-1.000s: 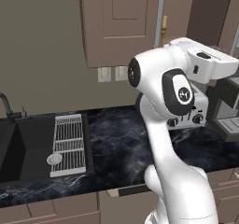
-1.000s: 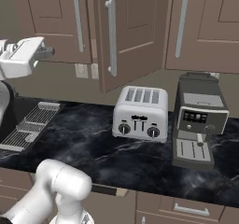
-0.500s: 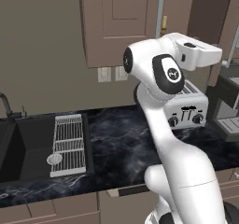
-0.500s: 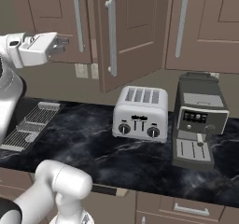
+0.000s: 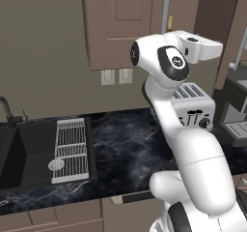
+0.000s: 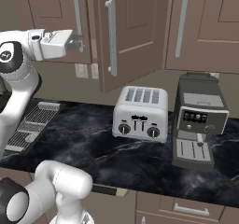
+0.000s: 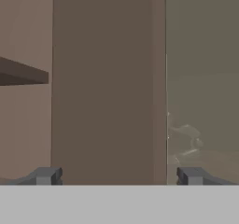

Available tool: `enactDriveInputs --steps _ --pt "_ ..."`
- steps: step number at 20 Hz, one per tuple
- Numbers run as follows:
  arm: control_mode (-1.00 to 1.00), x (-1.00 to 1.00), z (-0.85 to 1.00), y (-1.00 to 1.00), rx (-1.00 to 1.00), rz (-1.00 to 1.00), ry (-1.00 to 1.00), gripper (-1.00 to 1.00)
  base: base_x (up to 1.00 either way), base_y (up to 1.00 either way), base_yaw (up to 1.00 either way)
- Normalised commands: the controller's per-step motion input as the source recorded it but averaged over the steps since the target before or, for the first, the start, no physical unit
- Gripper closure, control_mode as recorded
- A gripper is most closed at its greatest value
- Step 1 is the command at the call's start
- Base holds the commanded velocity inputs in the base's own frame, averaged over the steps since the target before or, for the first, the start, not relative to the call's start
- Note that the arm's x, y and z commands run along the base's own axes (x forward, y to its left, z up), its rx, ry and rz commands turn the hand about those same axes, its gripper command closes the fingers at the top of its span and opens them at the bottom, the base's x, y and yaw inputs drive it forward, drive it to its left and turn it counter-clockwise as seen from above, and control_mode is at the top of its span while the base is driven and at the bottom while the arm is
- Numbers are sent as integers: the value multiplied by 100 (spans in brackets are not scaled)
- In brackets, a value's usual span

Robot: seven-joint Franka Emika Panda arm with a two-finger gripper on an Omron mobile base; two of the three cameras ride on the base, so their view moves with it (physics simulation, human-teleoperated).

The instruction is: Get the candle and the beer from the cabinet and move them to the dining counter.

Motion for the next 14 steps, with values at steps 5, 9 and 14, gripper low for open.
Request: enactDriveInputs --steps 5,9,14 --pt "-100 26 -8 -18 0 0 0 -100 0 0 0" --pt "-100 28 -6 -14 0 0 0 -100 0 0 0" --pt "-100 16 -1 -22 0 0 0 -100 0 0 0"
